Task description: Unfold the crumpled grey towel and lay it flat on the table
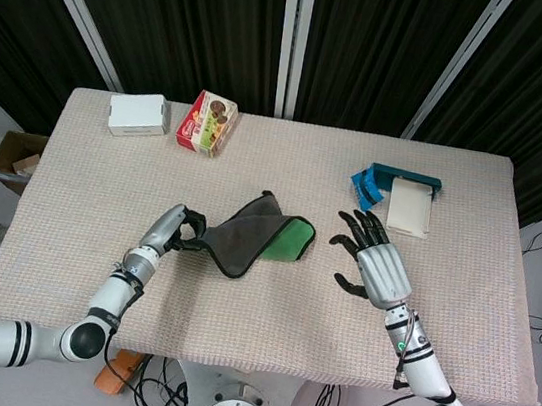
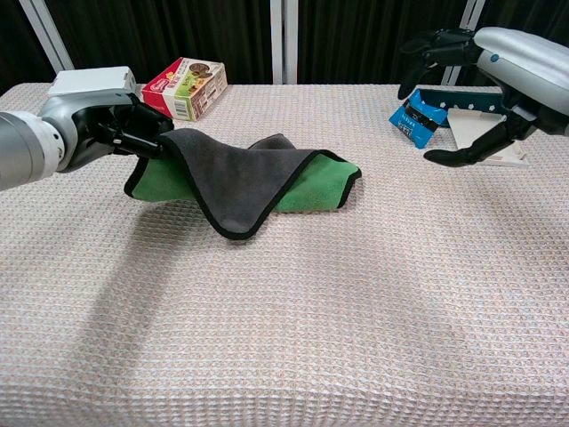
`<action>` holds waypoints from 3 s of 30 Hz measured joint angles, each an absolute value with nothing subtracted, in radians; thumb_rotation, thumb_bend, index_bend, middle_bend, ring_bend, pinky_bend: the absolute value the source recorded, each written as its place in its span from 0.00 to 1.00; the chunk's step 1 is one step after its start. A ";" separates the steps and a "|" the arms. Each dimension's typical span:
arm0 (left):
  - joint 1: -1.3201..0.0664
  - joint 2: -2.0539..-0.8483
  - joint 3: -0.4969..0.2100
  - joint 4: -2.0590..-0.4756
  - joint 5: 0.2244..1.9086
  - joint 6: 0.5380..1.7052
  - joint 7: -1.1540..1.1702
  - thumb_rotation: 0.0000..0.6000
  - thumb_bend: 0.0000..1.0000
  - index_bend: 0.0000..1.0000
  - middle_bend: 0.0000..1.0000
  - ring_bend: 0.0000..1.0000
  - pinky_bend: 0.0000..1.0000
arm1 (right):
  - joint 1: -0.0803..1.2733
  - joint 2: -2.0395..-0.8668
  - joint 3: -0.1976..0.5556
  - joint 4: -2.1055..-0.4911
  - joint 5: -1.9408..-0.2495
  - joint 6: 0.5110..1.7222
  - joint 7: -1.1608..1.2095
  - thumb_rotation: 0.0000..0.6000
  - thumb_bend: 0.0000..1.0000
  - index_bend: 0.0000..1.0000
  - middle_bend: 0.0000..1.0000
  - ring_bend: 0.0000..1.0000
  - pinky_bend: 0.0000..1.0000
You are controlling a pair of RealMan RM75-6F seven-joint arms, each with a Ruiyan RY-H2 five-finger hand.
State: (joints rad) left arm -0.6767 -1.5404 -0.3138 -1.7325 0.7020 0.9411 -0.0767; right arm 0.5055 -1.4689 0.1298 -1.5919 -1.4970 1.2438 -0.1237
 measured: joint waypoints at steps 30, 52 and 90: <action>-0.654 -1.541 -0.328 -1.675 0.634 0.836 -0.192 1.00 0.42 0.71 0.67 0.53 0.26 | 0.808 -1.830 0.168 -1.232 -1.543 0.961 -0.203 1.00 0.09 0.40 0.06 0.00 0.01; -0.646 -1.514 -0.331 -1.685 0.620 0.807 -0.218 1.00 0.42 0.71 0.67 0.53 0.26 | 0.892 -2.118 0.091 -0.679 -1.686 1.122 -0.010 1.00 0.05 0.49 0.13 0.00 0.00; -0.790 -1.350 -0.433 -1.836 0.646 1.086 0.188 1.00 0.42 0.71 0.67 0.53 0.26 | 0.927 -1.707 0.415 -1.059 -1.475 1.363 0.163 1.00 0.49 0.73 0.30 0.15 0.11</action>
State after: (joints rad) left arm -0.7901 -1.3499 -0.4334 -1.8363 0.6459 1.0860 0.1883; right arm 0.9266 -1.7070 0.4153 -1.0590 -1.4751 1.3633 0.1631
